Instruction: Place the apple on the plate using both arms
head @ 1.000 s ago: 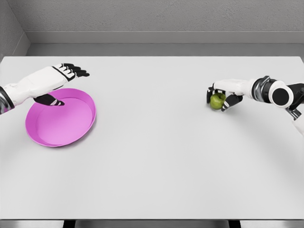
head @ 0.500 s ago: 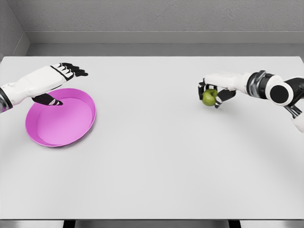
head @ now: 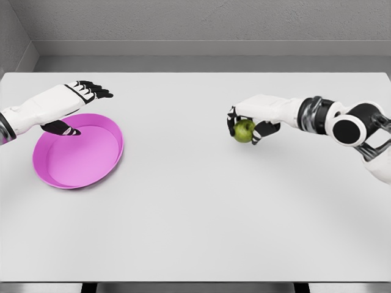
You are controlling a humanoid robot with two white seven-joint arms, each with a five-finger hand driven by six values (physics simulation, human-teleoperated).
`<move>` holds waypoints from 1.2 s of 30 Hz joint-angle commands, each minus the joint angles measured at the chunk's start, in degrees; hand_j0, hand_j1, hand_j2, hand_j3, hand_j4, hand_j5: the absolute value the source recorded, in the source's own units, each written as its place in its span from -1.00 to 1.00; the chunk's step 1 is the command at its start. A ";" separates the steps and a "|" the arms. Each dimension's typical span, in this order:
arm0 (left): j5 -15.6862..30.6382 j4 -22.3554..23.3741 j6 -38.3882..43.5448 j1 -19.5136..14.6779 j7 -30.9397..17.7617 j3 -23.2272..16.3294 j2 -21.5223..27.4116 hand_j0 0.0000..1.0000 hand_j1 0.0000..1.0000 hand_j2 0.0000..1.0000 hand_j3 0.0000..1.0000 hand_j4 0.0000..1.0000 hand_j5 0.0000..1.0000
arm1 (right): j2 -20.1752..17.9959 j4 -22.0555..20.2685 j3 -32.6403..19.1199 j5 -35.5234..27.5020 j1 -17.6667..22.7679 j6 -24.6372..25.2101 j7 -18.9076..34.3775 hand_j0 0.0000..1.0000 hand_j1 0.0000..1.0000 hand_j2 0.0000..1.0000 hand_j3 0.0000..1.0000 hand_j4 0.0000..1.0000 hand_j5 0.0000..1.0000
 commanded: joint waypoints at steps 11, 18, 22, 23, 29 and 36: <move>0.37 -0.02 0.05 0.00 0.10 0.04 0.06 1.00 1.00 1.00 1.00 1.00 1.00 | 9.50 -2.39 0.19 0.00 -0.35 -0.16 -0.05 -0.26 -0.26 -0.26 -0.26 -0.26 -0.26; 0.37 -0.02 0.05 0.09 0.01 0.04 0.06 1.00 1.00 1.00 1.00 1.00 1.00 | 12.84 -2.65 1.78 -0.09 -0.18 -1.30 -0.05 -0.25 -0.25 -0.25 -0.25 -0.25 -0.25; 0.29 -0.02 0.05 0.09 0.01 0.04 -0.03 1.00 1.00 1.00 1.00 1.00 1.00 | 12.84 -2.65 1.87 0.00 -0.26 -1.22 -0.05 -0.25 -0.25 -0.25 -0.25 -0.25 -0.25; 0.29 -0.02 0.05 0.09 0.01 0.04 -0.12 1.00 1.00 1.00 1.00 1.00 1.00 | 12.75 -2.65 1.86 0.00 -0.26 -1.22 -0.05 -0.25 -0.25 -0.25 -0.25 -0.25 -0.25; 0.02 -0.02 0.05 0.18 0.01 -0.13 -0.38 1.00 1.00 1.00 1.00 1.00 1.00 | 12.75 -2.65 1.43 0.00 -0.18 -0.16 -0.05 1.00 1.00 1.00 1.00 1.00 1.00; 0.20 -0.11 0.05 0.26 0.01 -0.04 -0.38 1.00 1.00 1.00 1.00 1.00 1.00 | 11.53 -2.65 1.07 0.00 -0.35 -0.42 -0.05 1.00 1.00 1.00 1.00 1.00 1.00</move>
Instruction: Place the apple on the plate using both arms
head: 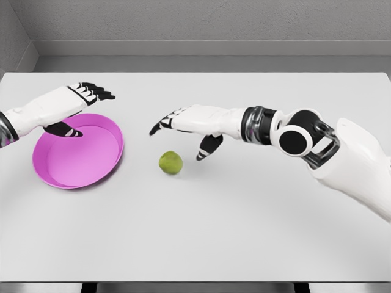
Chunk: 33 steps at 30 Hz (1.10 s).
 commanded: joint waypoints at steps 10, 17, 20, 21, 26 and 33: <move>-1.56 -4.75 0.05 -0.88 -0.06 -2.84 -0.04 1.00 1.00 1.00 1.00 1.00 1.00 | -21.42 0.52 -28.90 -0.38 9.84 -3.50 -0.02 1.00 1.00 1.00 1.00 1.00 1.00; -9.39 -12.40 0.05 -7.29 -0.06 -11.90 -0.12 1.00 1.00 1.00 1.00 1.00 1.00 | -22.47 2.01 -35.32 -0.29 18.10 -9.91 -0.02 1.00 1.00 1.00 1.00 1.00 1.00; -10.01 -15.30 0.05 -9.75 -0.93 -14.53 -0.21 1.00 1.00 1.00 1.00 1.00 1.00 | -22.04 2.19 -35.32 -0.38 18.72 -11.49 -0.02 1.00 1.00 1.00 1.00 1.00 1.00; -10.01 -16.00 0.05 -11.07 -3.48 -15.50 -0.47 1.00 1.00 1.00 1.00 1.00 1.00 | -22.03 1.93 -35.32 -0.38 18.90 -11.85 -0.02 1.00 1.00 1.00 1.00 1.00 1.00; -9.13 -17.24 0.05 -14.50 -9.90 -17.70 -4.07 1.00 1.00 1.00 1.00 1.00 1.00 | -21.95 1.49 -34.61 -0.55 20.57 -11.49 -0.02 1.00 1.00 1.00 1.00 1.00 1.00; -2.71 -16.62 0.05 -17.84 -19.74 -25.17 -6.54 1.00 1.00 1.00 1.00 1.00 1.00 | -21.77 1.66 -34.53 -0.55 21.36 -11.41 -0.02 1.00 1.00 1.00 1.00 1.00 1.00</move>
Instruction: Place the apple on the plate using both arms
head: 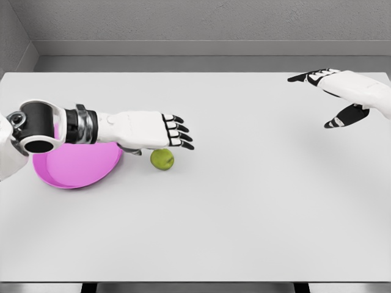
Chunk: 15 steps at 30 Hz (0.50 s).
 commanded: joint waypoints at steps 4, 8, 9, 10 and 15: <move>4.32 0.37 0.10 -0.79 -3.98 -3.04 -0.83 1.00 1.00 1.00 1.00 1.00 1.00 | -0.02 0.02 0.20 -0.14 0.97 -0.03 -0.03 1.00 1.00 1.00 1.00 1.00 1.00; 4.32 2.65 0.10 -1.58 -4.50 -3.39 -2.06 1.00 1.00 1.00 1.00 1.00 1.00 | -0.20 0.02 0.20 -0.14 0.97 -0.03 -0.03 1.00 1.00 1.00 1.00 1.00 1.00; 4.24 3.88 0.10 -1.67 -4.51 -3.39 -2.59 1.00 1.00 1.00 1.00 1.00 1.00 | -0.11 0.02 0.20 -0.14 0.97 0.06 -0.03 1.00 1.00 1.00 1.00 1.00 1.00; 4.06 4.32 0.10 -1.76 -4.59 -3.39 -3.21 1.00 1.00 1.00 1.00 1.00 1.00 | -0.11 0.11 0.11 -0.14 0.88 0.06 -0.03 1.00 1.00 1.00 1.00 1.00 1.00; 3.18 4.76 0.10 -2.55 -4.77 -4.89 -4.17 1.00 1.00 1.00 1.00 1.00 1.00 | -0.11 -0.07 0.20 -0.14 0.97 0.06 -0.03 1.00 1.00 1.00 1.00 1.00 1.00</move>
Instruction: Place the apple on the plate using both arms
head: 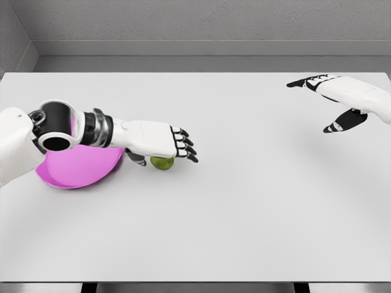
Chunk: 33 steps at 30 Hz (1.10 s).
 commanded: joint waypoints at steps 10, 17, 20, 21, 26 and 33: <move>-2.20 5.12 0.12 -2.02 -0.17 -3.30 -3.44 1.00 1.00 1.00 1.00 1.00 1.00 | 0.01 -0.08 0.12 -0.14 0.09 0.05 -0.03 1.00 1.00 1.00 1.00 1.00 1.00; -3.34 6.26 0.12 -2.46 -1.13 -4.79 -4.67 1.00 1.00 1.00 1.00 1.00 1.00 | 0.01 -0.17 0.04 -0.14 0.18 0.05 -0.03 1.00 1.00 1.00 1.00 1.00 1.00; -3.69 6.26 0.12 -2.81 -2.28 -5.41 -4.85 1.00 1.00 1.00 1.00 1.00 1.00 | 0.01 -1.13 0.83 -0.14 0.44 0.05 -0.03 1.00 1.00 1.00 1.00 1.00 1.00; -3.69 6.26 0.12 -2.81 -2.29 -5.41 -5.11 1.00 1.00 1.00 1.00 1.00 1.00 | 0.01 -1.66 1.09 -0.14 0.44 0.04 -0.03 1.00 1.00 1.00 1.00 1.00 1.00; -4.13 6.44 0.12 -2.90 -2.29 -5.41 -5.11 1.00 1.00 1.00 1.00 1.00 1.00 | 0.10 -1.66 1.71 -0.14 0.53 0.05 -0.03 1.00 1.00 1.00 1.00 1.00 1.00; -3.95 6.70 0.12 -3.25 -2.29 -5.41 -5.11 0.94 0.94 0.94 0.94 0.94 0.94 | 0.54 -1.66 4.08 -0.14 0.35 0.05 -0.03 1.00 1.00 1.00 1.00 1.00 1.00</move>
